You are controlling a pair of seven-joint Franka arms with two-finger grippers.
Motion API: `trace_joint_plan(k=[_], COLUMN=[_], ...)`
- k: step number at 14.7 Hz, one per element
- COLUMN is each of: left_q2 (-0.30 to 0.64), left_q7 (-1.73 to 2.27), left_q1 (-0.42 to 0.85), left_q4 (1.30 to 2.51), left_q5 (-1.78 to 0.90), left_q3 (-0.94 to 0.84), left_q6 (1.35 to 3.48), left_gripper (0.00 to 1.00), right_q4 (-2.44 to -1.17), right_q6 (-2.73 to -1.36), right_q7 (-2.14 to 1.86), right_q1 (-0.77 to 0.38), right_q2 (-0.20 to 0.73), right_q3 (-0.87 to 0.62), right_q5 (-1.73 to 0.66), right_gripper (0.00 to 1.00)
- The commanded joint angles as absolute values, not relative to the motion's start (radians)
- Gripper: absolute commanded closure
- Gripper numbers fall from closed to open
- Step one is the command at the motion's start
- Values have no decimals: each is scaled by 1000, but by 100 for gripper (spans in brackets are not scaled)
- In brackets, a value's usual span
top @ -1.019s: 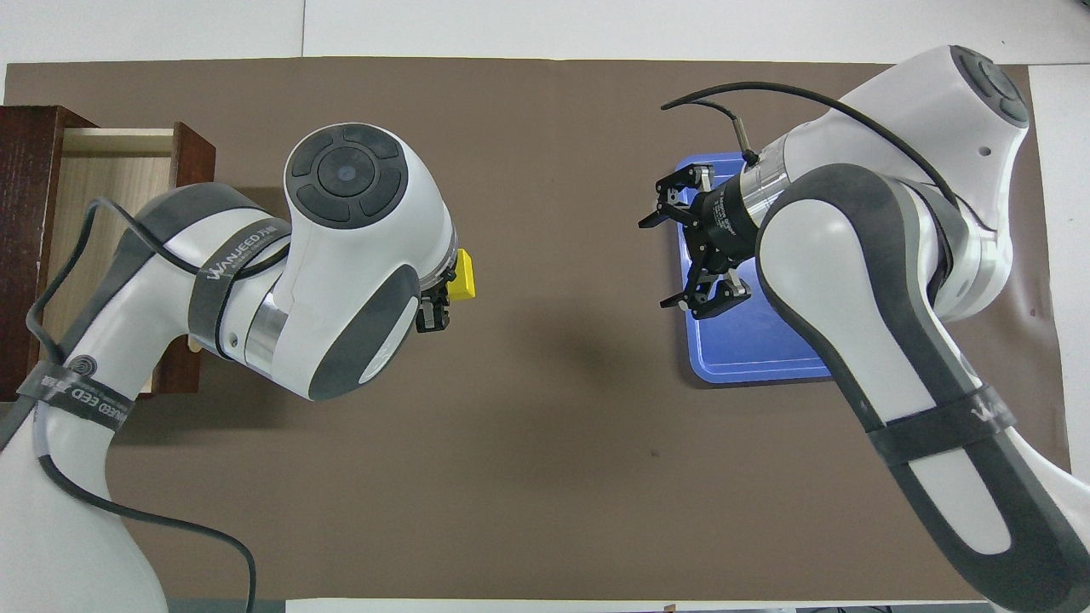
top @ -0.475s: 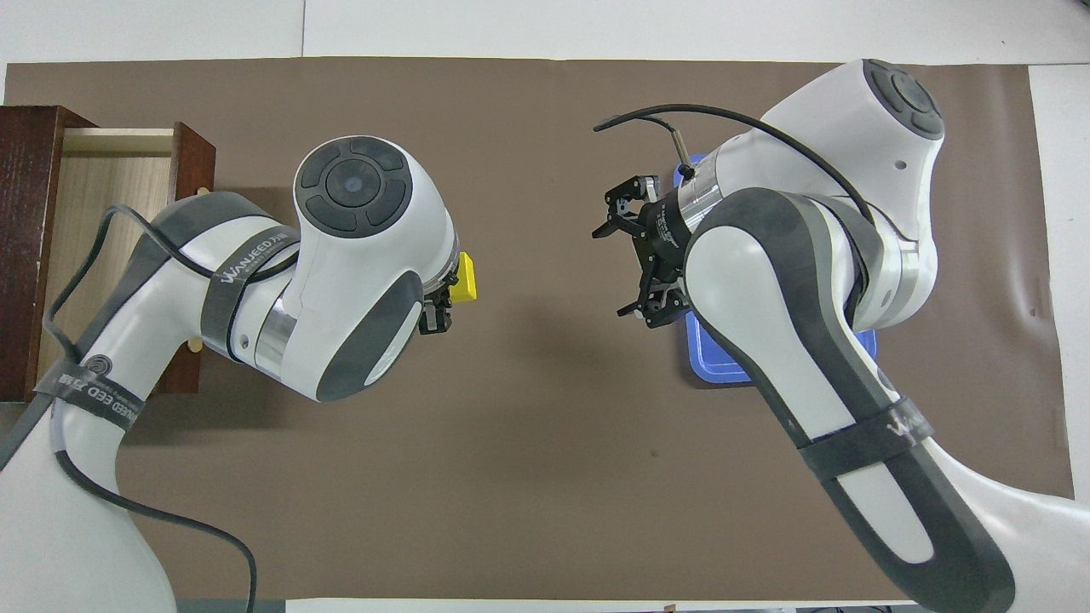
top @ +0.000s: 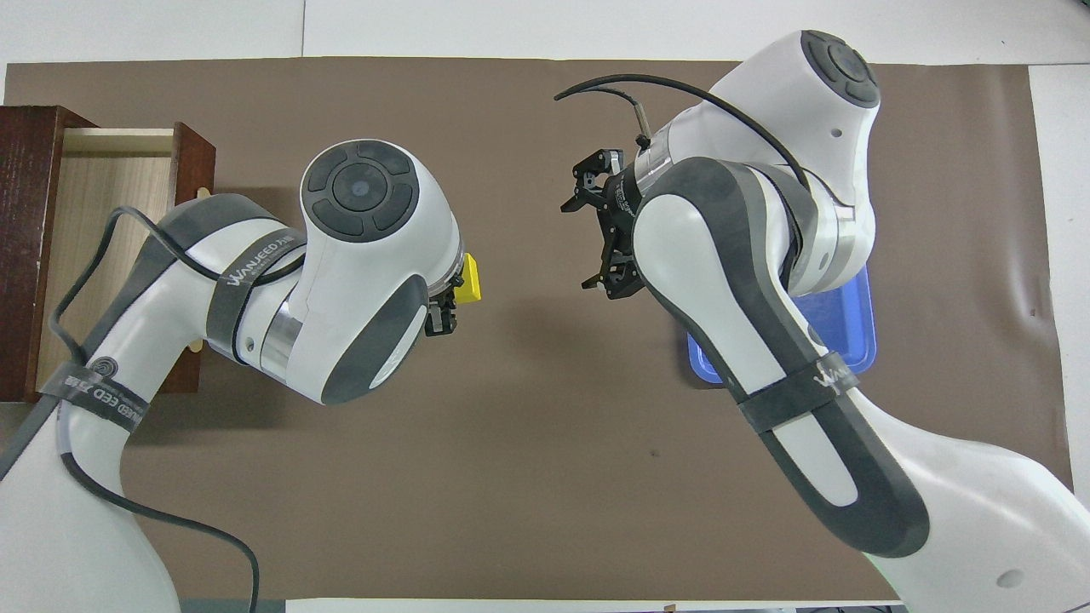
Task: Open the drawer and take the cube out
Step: 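Carry the cube toward center while the right gripper reaches toward it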
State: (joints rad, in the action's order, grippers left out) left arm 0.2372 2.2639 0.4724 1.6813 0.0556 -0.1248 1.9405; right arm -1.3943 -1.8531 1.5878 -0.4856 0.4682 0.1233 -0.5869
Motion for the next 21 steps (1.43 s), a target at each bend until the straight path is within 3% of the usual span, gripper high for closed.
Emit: trace_joint_plan(k=[1, 3, 11, 15, 21], left_q2=[236, 291, 299, 310, 310], left_q7=[2298, 2299, 2307, 2319, 2322], left_q1=[500, 523, 514, 514, 514], left_q4=[1689, 1643, 1623, 1608, 1608], left_q5=[51, 54, 9, 9, 9], left_q3=[-109, -106, -104, -104, -104], left_q6=[1968, 1959, 1953, 1954, 1957], left_gripper=[100, 100, 100, 100, 100], right_q4=[-1276, -1273, -1296, -1416, -1497], right_q6=[-1850, -1850, -1868, -1905, -1925], right_q7=[1682, 1695, 1678, 1565, 1490], right_q1=[-498, -528, -540, -522, -505], right_q2=[541, 542, 534, 494, 462], right_q3=[123, 123, 123, 126, 126], right_q5=[-603, -603, -666, -788, -865], right_gripper=[0, 0, 0, 0, 0])
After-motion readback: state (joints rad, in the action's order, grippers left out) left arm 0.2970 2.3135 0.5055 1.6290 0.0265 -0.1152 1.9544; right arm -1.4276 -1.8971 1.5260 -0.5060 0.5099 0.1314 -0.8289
